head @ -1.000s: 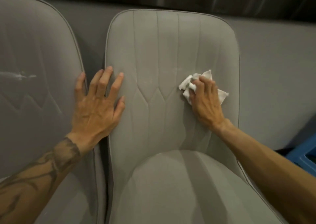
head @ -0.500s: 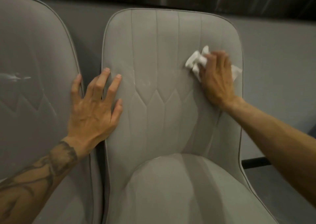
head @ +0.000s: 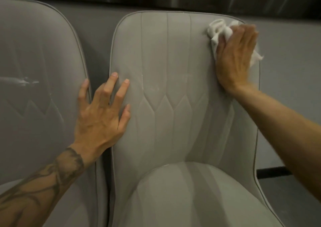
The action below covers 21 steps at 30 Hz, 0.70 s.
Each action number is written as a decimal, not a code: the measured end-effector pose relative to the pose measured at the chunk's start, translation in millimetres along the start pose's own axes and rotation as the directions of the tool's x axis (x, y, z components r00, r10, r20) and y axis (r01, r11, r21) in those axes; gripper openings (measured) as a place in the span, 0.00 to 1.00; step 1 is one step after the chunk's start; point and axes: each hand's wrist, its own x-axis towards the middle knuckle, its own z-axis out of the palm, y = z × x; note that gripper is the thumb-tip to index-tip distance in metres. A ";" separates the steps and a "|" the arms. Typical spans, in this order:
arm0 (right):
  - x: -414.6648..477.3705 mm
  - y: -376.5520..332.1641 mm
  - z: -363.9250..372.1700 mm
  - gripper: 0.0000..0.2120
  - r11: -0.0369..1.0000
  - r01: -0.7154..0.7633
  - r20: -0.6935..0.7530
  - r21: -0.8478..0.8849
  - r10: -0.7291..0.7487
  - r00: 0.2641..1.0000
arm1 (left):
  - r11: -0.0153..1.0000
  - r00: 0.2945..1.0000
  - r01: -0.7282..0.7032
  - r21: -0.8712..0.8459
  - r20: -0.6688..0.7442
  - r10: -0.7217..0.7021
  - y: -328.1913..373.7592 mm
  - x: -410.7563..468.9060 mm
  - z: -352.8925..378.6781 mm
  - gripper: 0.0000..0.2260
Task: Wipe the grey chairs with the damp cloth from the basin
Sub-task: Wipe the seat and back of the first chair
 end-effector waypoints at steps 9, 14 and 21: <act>-49.7 -9.8 -15.9 0.16 0.951 0.296 0.126 0.085 -0.305 0.944 | 1.000 1.000 -0.002 -0.001 0.008 0.002 -2.0 0.3 -0.8 0.28; 0.3 -29.7 4.7 0.20 0.997 -0.068 -0.068 0.042 0.071 0.995 | 1.000 1.000 -0.004 -0.006 -0.004 0.004 -0.2 -2.5 1.6 0.28; -80.8 -25.2 -12.7 0.14 0.905 0.399 0.138 0.145 -0.418 0.898 | 1.000 1.000 -0.001 -0.004 0.012 0.001 0.1 -0.9 -0.2 0.28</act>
